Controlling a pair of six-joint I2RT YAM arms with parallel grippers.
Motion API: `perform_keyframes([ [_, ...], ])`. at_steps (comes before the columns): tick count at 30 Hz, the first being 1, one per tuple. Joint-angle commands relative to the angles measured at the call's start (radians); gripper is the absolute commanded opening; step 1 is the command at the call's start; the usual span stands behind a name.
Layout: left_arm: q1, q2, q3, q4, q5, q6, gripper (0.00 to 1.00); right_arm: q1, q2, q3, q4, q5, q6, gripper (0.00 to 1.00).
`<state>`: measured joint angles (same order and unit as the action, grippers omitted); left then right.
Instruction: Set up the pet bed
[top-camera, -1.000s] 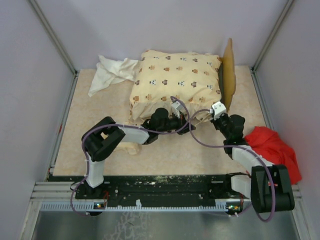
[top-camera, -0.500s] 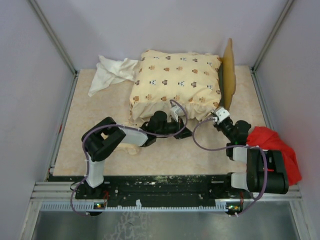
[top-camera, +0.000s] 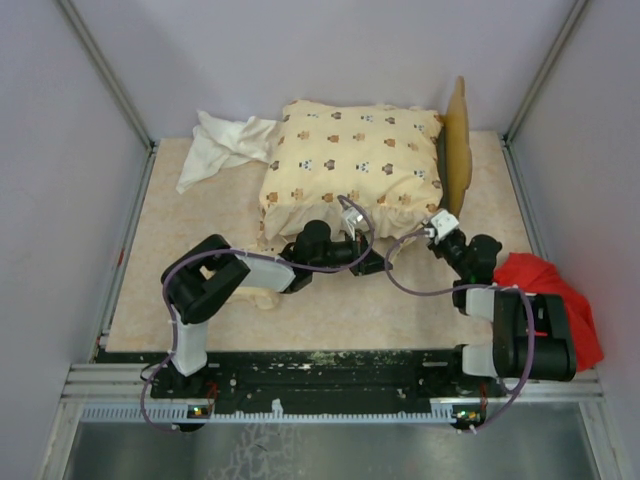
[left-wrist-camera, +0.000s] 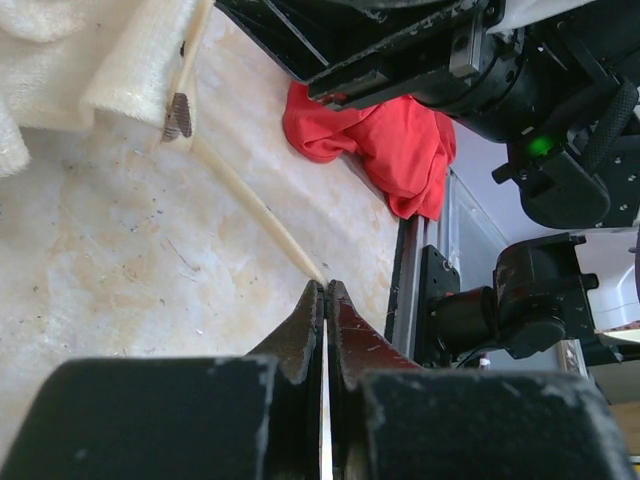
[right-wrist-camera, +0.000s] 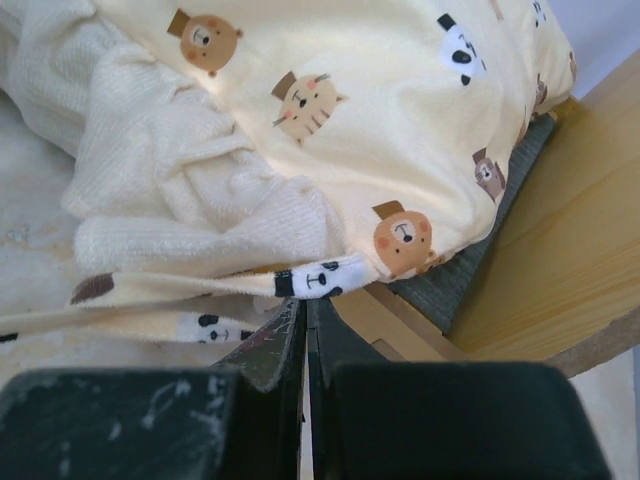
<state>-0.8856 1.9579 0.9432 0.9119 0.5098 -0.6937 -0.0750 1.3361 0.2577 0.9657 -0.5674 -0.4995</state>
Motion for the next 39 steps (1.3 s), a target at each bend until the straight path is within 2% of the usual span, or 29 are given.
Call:
perform_keyframes([
  [1, -0.009, 0.017, -0.013, 0.055, 0.054, -0.021, 0.00, -0.011, 0.025, 0.068, 0.120, 0.004, 0.163, 0.00],
  [5, -0.010, 0.014, 0.017, -0.043, 0.009, 0.050, 0.00, -0.008, 0.068, 0.027, 0.239, -0.023, 0.361, 0.00],
  [7, -0.011, 0.005, 0.038, -0.100, -0.010, 0.090, 0.00, -0.004, 0.109, -0.060, 0.529, 0.052, 0.477, 0.00],
  [8, -0.011, 0.001, 0.046, -0.142, -0.024, 0.104, 0.00, -0.011, 0.124, -0.088, 0.612, 0.095, 0.549, 0.00],
  [9, -0.011, 0.000, 0.049, -0.157, -0.032, 0.112, 0.00, -0.013, 0.129, -0.097, 0.625, 0.139, 0.616, 0.00],
  [10, -0.010, -0.002, 0.047, -0.163, -0.036, 0.116, 0.00, -0.011, 0.126, -0.089, 0.578, 0.153, 0.669, 0.00],
  [13, -0.011, -0.007, 0.038, -0.145, -0.020, 0.102, 0.00, 0.023, 0.055, -0.114, 0.537, 0.180, 0.629, 0.00],
  [14, -0.011, -0.009, 0.037, -0.141, -0.014, 0.097, 0.00, 0.019, -0.003, -0.106, 0.440, 0.221, 0.657, 0.00],
  [16, -0.011, -0.018, 0.037, -0.138, -0.010, 0.088, 0.00, 0.017, -0.130, -0.030, 0.091, 0.337, 0.704, 0.00],
  [19, -0.010, -0.023, 0.052, -0.128, -0.007, 0.077, 0.00, 0.017, -0.161, 0.149, -0.347, 0.389, 0.738, 0.00],
  [21, -0.011, -0.016, 0.077, -0.140, -0.006, 0.080, 0.00, 0.017, -0.147, 0.210, -0.476, 0.334, 0.804, 0.00],
  [23, -0.010, -0.017, 0.094, -0.157, -0.014, 0.091, 0.00, 0.015, -0.172, 0.165, -0.438, 0.273, 0.934, 0.00],
  [24, -0.010, -0.016, 0.101, -0.163, -0.015, 0.096, 0.00, 0.017, -0.204, 0.139, -0.439, 0.293, 1.009, 0.00],
  [26, -0.010, -0.021, 0.111, -0.182, -0.014, 0.103, 0.00, 0.017, -0.279, 0.118, -0.542, 0.383, 1.108, 0.00],
  [29, -0.009, -0.037, 0.105, -0.181, -0.002, 0.089, 0.00, 0.027, -0.392, 0.067, -0.606, 0.430, 1.196, 0.00],
  [32, -0.006, -0.054, 0.098, -0.145, 0.016, 0.047, 0.00, 0.113, -0.438, 0.019, -0.619, 0.521, 1.187, 0.00],
  [34, -0.006, -0.064, 0.112, -0.139, 0.021, 0.035, 0.00, 0.153, -0.428, -0.012, -0.579, 0.567, 1.188, 0.00],
  [39, 0.009, -0.068, 0.182, -0.139, 0.044, 0.003, 0.00, 0.162, -0.261, -0.018, -0.479, 0.626, 1.218, 0.00],
])
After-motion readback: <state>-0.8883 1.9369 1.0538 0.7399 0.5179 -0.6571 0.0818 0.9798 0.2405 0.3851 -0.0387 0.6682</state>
